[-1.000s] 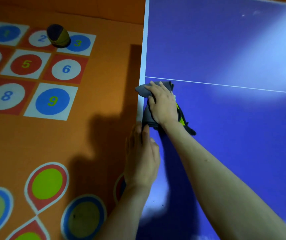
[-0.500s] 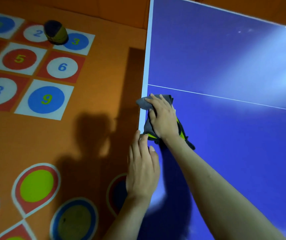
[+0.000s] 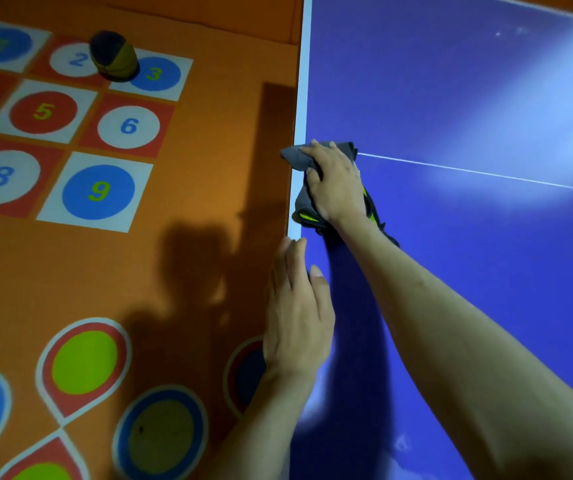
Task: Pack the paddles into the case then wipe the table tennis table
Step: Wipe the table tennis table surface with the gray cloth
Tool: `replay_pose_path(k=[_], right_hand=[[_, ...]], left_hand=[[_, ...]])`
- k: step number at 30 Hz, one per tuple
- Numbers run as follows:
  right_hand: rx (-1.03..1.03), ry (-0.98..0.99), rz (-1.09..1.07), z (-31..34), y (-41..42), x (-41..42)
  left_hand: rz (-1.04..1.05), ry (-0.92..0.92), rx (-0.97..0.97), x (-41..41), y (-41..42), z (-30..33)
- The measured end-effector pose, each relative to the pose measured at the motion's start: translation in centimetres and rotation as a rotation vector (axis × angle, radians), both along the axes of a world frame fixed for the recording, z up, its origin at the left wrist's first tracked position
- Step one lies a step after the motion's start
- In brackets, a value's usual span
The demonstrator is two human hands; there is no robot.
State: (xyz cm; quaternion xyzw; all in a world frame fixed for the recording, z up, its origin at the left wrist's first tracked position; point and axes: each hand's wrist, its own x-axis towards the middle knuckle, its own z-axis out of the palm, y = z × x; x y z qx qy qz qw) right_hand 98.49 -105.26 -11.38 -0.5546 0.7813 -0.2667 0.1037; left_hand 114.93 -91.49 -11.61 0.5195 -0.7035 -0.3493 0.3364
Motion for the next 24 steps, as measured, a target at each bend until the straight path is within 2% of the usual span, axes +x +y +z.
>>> replay_pose_path(k=[2, 4, 6, 9, 14, 24], right_hand=[[-0.004, -0.003, -0.013, -0.1, 2.0, 1.1], [-0.018, -0.002, -0.018, -0.3, 4.0, 2.2], [-0.019, -0.006, -0.024, -0.1, 6.1, 3.5], [-0.010, -0.006, -0.024, 0.1, 9.9, 6.0], [-0.004, 0.022, -0.027, -0.1, 18.1, 10.8], [-0.008, 0.045, -0.059, 0.0, 37.6, 22.0]], left_hand=[[-0.027, 0.067, -0.017, 0.3, -0.1, 0.0], [-0.052, 0.199, 0.072, 0.7, -0.3, -0.2], [-0.033, 0.231, 0.114, 1.6, -0.6, -0.5], [0.045, 0.191, 0.047, 3.4, 0.2, -0.5], [0.110, 0.165, 0.080, 7.6, 4.7, 0.2], [0.022, 0.054, 0.134, 15.3, 17.7, 1.6]])
